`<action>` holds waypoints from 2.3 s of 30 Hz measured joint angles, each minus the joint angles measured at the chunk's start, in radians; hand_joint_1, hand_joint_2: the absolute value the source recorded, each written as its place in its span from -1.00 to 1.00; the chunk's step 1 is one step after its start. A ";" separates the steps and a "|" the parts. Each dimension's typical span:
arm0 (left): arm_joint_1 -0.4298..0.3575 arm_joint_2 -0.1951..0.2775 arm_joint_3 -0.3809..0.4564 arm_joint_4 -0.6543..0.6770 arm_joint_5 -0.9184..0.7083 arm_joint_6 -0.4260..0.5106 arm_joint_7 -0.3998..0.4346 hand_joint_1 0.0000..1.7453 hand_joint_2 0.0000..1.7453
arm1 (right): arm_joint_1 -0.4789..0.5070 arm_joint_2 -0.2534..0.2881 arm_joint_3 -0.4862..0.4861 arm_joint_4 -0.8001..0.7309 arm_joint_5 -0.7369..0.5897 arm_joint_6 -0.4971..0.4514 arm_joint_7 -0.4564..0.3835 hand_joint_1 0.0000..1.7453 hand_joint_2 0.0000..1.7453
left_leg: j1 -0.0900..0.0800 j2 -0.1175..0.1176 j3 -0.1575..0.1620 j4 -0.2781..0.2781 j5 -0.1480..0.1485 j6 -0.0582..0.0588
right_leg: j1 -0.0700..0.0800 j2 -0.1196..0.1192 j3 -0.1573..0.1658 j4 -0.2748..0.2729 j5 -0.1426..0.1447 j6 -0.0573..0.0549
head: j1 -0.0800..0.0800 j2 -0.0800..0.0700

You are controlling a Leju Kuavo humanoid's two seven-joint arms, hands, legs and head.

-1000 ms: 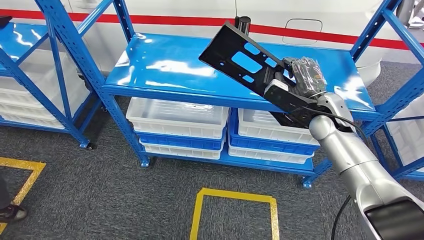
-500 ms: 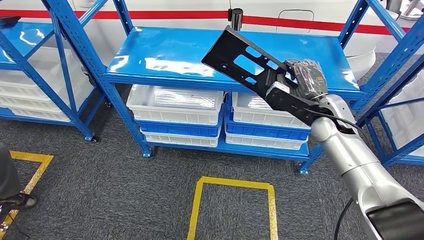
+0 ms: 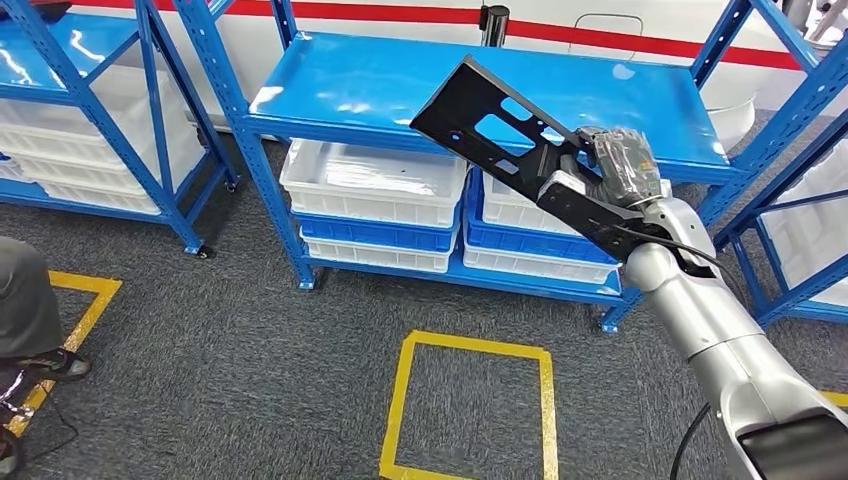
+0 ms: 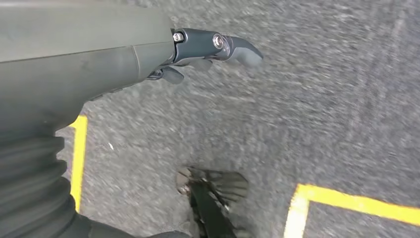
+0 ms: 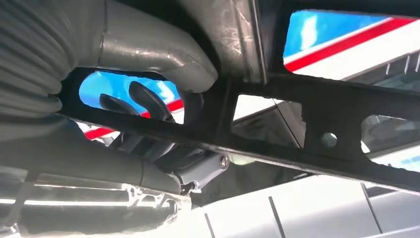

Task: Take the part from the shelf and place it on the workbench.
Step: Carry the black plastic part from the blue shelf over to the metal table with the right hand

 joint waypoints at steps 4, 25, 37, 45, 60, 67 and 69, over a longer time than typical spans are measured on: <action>0.000 -0.002 0.000 0.000 -0.004 -0.001 0.000 -1.00 1.00 | 0.018 -0.002 -0.002 -0.004 0.007 -0.001 0.003 1.00 1.00 | -0.001 0.000 -0.062 0.002 0.051 -0.008 | 0.000 0.000 0.091 0.000 0.023 0.034 | 0.002 0.000; -0.003 0.003 0.001 0.001 -0.029 -0.006 -0.003 -1.00 1.00 | 0.061 -0.001 -0.059 -0.072 0.054 -0.001 0.022 1.00 1.00 | -0.001 -0.005 0.091 -0.002 -0.076 -0.032 | 0.000 -0.007 0.105 -0.251 0.166 0.019 | -0.009 0.000; -0.004 -0.001 0.010 0.002 -0.027 -0.010 -0.008 -1.00 1.00 | 0.055 0.006 -0.067 -0.075 0.079 0.016 0.024 1.00 1.00 | 0.001 0.002 -0.066 -0.011 0.071 -0.028 | -0.010 0.003 0.219 -0.196 0.036 0.050 | 0.000 0.000; 0.003 0.000 0.014 0.002 -0.027 -0.007 -0.010 -1.00 1.00 | 0.055 0.014 -0.069 -0.074 0.084 0.017 0.023 1.00 1.00 | 0.007 -0.002 -0.146 0.187 -0.070 -0.066 | -0.009 0.000 0.201 -0.250 0.070 -0.014 | -0.010 0.000; -0.006 0.004 0.019 0.001 -0.045 -0.007 -0.016 -1.00 1.00 | 0.047 -0.027 -0.077 -0.076 0.068 0.027 0.021 1.00 1.00 | -0.009 0.001 0.033 -0.040 0.014 0.013 | 0.003 0.003 0.067 -0.103 0.020 -0.001 | -0.004 0.000; -0.005 0.000 0.019 0.000 -0.052 -0.010 -0.017 -1.00 1.00 | 0.069 -0.057 -0.082 -0.091 0.056 0.026 0.021 1.00 1.00 | 0.010 0.006 -0.082 -0.015 0.091 -0.034 | -0.027 0.005 0.213 -0.154 0.032 0.080 | -0.001 0.000; -0.005 0.002 0.019 0.000 -0.053 -0.010 -0.018 -1.00 1.00 | 0.073 -0.059 -0.083 -0.097 0.055 0.026 0.021 1.00 1.00 | 0.004 0.005 -0.100 -0.005 0.112 -0.046 | -0.018 0.007 0.255 -0.228 0.002 0.065 | -0.001 0.000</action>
